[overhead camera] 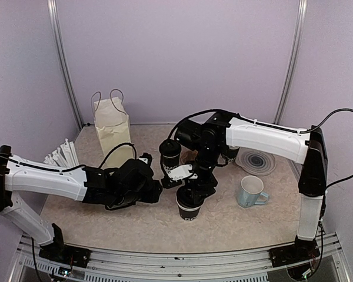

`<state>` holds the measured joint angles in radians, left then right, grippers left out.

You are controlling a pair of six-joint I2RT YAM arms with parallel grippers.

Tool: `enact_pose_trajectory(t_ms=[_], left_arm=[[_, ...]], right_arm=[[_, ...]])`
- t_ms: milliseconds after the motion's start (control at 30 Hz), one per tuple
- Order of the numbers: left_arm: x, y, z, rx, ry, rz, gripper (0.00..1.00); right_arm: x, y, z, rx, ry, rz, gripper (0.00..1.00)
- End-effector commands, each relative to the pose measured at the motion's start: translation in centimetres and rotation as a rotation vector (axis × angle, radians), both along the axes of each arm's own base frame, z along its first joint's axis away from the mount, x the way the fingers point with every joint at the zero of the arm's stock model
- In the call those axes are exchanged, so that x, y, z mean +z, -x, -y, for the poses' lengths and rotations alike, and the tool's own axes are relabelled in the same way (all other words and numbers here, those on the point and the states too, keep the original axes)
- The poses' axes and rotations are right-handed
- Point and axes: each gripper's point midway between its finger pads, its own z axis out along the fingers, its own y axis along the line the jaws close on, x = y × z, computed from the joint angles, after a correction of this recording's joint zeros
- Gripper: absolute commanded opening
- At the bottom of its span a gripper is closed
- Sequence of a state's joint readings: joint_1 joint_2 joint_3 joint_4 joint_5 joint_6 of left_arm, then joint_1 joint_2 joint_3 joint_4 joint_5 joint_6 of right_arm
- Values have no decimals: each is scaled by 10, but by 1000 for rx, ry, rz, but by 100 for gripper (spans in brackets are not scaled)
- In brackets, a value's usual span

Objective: Pack the takeout coffee

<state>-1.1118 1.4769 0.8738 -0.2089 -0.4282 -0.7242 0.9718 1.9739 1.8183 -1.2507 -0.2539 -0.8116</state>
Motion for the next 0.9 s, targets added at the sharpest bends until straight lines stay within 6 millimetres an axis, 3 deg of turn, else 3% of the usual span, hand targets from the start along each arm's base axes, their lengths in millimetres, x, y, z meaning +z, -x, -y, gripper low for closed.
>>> enact_pose_trajectory(t_ms=[0, 100, 233, 400, 667, 767, 867], left_arm=[[3, 0, -13, 60, 37, -16, 56], [1, 2, -16, 69, 48, -24, 56], [-4, 5, -16, 68, 57, -41, 56], [-6, 9, -10, 60, 89, -63, 56], [18, 22, 14, 42, 207, -123, 57], [31, 31, 35, -16, 305, -155, 58], [37, 36, 50, -57, 376, -182, 58]], right_arm=[[-25, 7, 4, 1, 85, 15, 67], [-28, 6, 3, -2, 98, 16, 70], [-17, 5, -4, 0, 60, 21, 78], [5, 8, -9, 10, -2, 26, 99], [47, 9, 3, -7, -95, 91, 99], [59, -6, 10, -66, -152, 143, 100], [75, -33, 15, -191, -289, 221, 100]])
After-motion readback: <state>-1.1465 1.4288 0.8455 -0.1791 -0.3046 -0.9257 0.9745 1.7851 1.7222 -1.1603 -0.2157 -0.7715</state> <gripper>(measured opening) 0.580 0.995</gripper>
